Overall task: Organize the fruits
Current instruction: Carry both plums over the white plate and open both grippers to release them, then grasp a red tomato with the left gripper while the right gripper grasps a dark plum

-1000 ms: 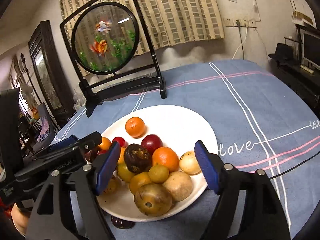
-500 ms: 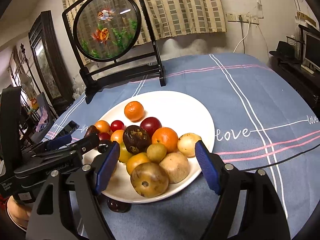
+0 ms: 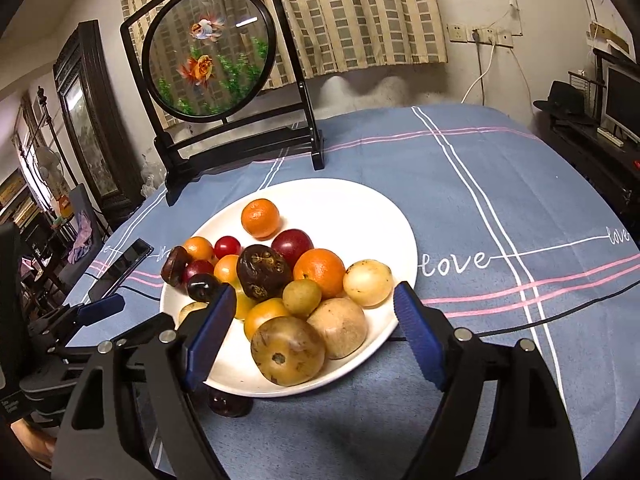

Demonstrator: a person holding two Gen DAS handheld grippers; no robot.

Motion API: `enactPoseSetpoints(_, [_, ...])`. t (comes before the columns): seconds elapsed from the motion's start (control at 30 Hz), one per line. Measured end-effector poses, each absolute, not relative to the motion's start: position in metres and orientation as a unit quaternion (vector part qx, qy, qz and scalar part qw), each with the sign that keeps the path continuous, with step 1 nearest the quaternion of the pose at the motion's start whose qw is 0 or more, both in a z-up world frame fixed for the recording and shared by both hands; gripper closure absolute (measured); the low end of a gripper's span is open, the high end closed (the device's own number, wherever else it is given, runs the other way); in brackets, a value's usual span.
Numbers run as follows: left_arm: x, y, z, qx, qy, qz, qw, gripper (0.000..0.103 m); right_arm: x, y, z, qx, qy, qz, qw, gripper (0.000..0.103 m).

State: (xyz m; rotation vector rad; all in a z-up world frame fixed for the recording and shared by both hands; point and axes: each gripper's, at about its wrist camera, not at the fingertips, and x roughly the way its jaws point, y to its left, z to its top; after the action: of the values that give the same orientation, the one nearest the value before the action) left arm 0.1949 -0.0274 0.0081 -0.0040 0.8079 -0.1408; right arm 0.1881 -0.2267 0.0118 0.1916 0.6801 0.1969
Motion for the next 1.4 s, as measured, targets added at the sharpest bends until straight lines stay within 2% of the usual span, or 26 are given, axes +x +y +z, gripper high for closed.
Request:
enactPoseSetpoints(0.4, [0.173, -0.021, -0.005, -0.005, 0.416, -0.073, 0.906, 0.01, 0.171, -0.232, 0.009, 0.086, 0.333, 0.088, 0.935, 0.022])
enactPoseSetpoints(0.83, [0.16, -0.036, -0.024, 0.046, 0.425, -0.075, 0.901, 0.011, 0.14, -0.234, -0.004, 0.087, 0.334, 0.085, 0.935, 0.022])
enactPoseSetpoints(0.9, [0.161, -0.038, -0.029, 0.052, 0.431, -0.073, 0.898, 0.016, 0.135, -0.232, -0.004, 0.083, 0.33, 0.089, 0.936, 0.022])
enactPoseSetpoints(0.93, [0.162, -0.038, -0.032, 0.053, 0.436, -0.075, 0.895, 0.026, 0.135, -0.232, -0.005, 0.083, 0.331, 0.09, 0.936, 0.022])
enactPoseSetpoints(0.97, [0.163, -0.039, -0.035, 0.053, 0.443, -0.078, 0.891, 0.042, 0.134, -0.232, -0.006, 0.084, 0.333, 0.091, 0.935, 0.022])
enactPoseSetpoints(1.0, [0.166, -0.04, -0.039, 0.052, 0.453, -0.085, 0.886, 0.051, 0.133, -0.232, -0.007, 0.086, 0.334, 0.091, 0.934, 0.022])
enactPoseSetpoints(1.03, [0.165, -0.04, -0.041, 0.05, 0.453, -0.092, 0.885, 0.055, 0.133, -0.233, -0.008, 0.088, 0.337, 0.09, 0.933, 0.022])
enactPoseSetpoints(1.07, [0.164, -0.042, -0.04, 0.053, 0.449, -0.098, 0.886, 0.068, 0.132, -0.233, -0.009, 0.089, 0.338, 0.09, 0.932, 0.022])
enactPoseSetpoints(1.1, [0.163, -0.045, -0.04, 0.055, 0.449, -0.11, 0.885, 0.074, 0.132, -0.234, -0.009, 0.089, 0.339, 0.09, 0.932, 0.022])
enactPoseSetpoints(1.4, [0.161, -0.041, -0.036, 0.058, 0.449, -0.106, 0.885, 0.075, 0.123, -0.227, -0.01, 0.093, 0.355, 0.123, 0.922, 0.022])
